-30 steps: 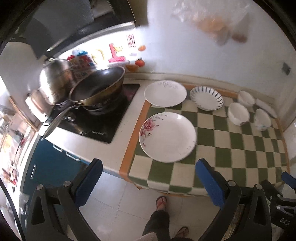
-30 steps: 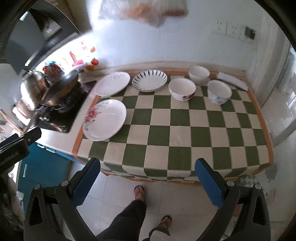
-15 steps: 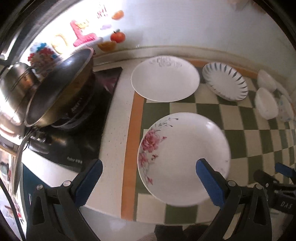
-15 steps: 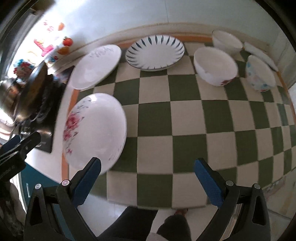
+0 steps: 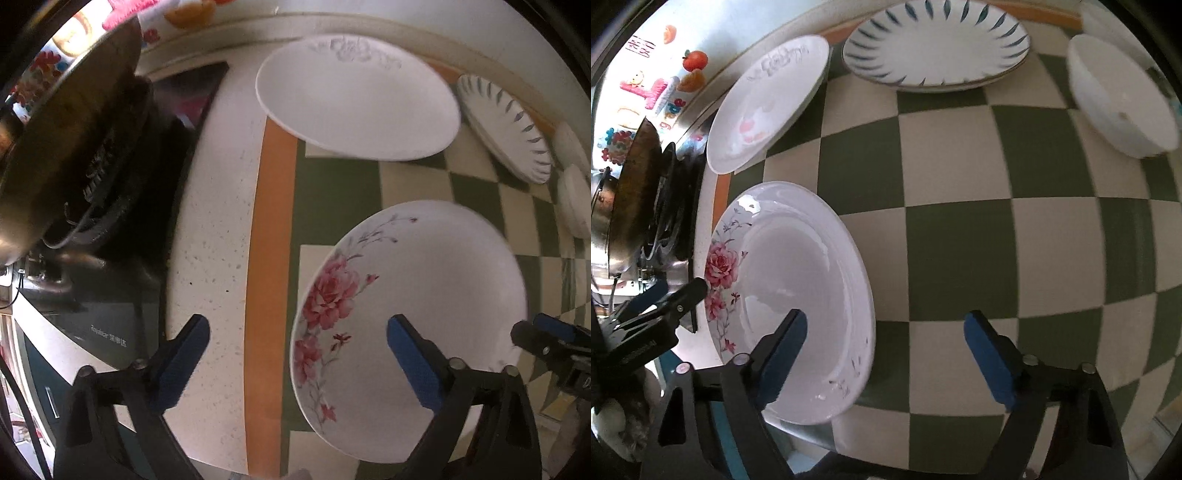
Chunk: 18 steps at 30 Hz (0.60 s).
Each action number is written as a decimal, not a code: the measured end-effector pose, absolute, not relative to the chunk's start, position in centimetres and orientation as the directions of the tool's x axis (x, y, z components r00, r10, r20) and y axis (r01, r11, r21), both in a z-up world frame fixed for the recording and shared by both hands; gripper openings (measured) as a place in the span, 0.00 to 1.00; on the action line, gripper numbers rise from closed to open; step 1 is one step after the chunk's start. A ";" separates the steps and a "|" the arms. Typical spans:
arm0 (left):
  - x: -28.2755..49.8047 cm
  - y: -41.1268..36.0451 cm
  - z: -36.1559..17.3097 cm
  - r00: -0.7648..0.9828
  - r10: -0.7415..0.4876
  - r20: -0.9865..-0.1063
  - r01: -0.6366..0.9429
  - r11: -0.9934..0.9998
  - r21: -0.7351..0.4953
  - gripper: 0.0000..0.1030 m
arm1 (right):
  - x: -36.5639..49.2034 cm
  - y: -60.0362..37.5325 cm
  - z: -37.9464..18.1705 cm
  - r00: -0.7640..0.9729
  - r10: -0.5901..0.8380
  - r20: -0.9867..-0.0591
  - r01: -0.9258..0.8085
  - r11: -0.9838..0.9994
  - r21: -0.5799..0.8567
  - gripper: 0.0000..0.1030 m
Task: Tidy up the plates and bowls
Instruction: 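Close the left gripper on the pink-flower plate rim while the right gripper grips it too, then carry the pink-flower plate with both grippers toward the grey-flower white plate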
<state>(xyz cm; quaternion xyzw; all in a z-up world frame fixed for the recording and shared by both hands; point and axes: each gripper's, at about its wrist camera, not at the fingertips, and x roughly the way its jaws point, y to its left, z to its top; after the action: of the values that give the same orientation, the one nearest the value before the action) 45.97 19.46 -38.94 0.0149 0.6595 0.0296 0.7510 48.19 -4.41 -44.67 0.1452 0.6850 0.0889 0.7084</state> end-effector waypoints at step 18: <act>45.8 18.6 -41.4 0.059 -0.037 -0.998 -0.072 0.997 -0.041 0.31 | 49.6 -1.2 -47.4 -0.066 0.404 -0.912 -0.025 0.913 0.406 0.17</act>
<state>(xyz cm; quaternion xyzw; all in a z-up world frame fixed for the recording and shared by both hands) 45.77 18.59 -41.37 -0.0396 0.6857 0.0122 0.7267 49.56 -1.24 -47.39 0.1330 0.7122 0.1600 0.6704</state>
